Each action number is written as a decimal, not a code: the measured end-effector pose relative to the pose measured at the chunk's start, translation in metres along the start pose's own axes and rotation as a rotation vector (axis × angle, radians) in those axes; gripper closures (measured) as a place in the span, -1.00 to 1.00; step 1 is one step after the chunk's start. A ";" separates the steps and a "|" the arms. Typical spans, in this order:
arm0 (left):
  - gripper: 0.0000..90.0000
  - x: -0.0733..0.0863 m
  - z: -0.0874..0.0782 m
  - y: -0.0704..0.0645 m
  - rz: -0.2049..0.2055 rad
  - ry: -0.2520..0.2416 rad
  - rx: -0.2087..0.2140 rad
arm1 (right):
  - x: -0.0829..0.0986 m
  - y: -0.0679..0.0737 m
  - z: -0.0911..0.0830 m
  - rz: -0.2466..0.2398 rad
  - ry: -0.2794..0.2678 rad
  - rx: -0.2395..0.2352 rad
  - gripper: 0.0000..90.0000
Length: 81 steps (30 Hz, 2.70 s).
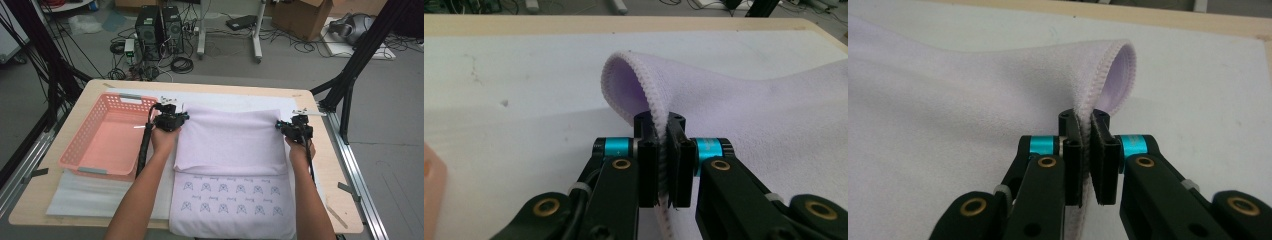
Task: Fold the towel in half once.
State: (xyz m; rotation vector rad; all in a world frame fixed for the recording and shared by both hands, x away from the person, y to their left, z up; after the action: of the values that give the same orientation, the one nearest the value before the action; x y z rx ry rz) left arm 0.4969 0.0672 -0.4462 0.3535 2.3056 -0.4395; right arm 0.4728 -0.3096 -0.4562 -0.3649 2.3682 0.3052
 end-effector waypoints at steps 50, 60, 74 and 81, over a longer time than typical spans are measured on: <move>0.13 0.106 -0.064 -0.038 0.162 0.064 0.223 | 0.083 0.043 -0.062 -0.100 0.104 -0.151 0.27; 0.57 0.135 -0.068 -0.042 0.219 0.132 0.208 | 0.109 0.044 -0.058 -0.110 0.151 -0.187 0.79; 0.54 0.146 -0.092 -0.042 0.203 0.092 0.218 | 0.128 0.050 -0.074 -0.137 0.083 -0.198 0.90; 0.20 0.154 -0.098 -0.043 0.194 0.126 0.199 | 0.129 0.050 -0.076 -0.150 0.076 -0.192 0.90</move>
State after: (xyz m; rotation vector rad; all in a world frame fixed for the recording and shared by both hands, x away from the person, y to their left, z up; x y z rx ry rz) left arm 0.3146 0.0874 -0.4842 0.7147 2.3256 -0.5633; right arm 0.3172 -0.3097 -0.4840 -0.6516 2.3756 0.4560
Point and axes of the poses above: each handheld gripper's, and its own axes: z roughly forward along the jaws, x roughly out of its underside, y roughly to its left, the point moved 7 cm from there along z, roughly forward along the jaws, and after that the axes turned 12 degrees about y, right-handed, at the moved point
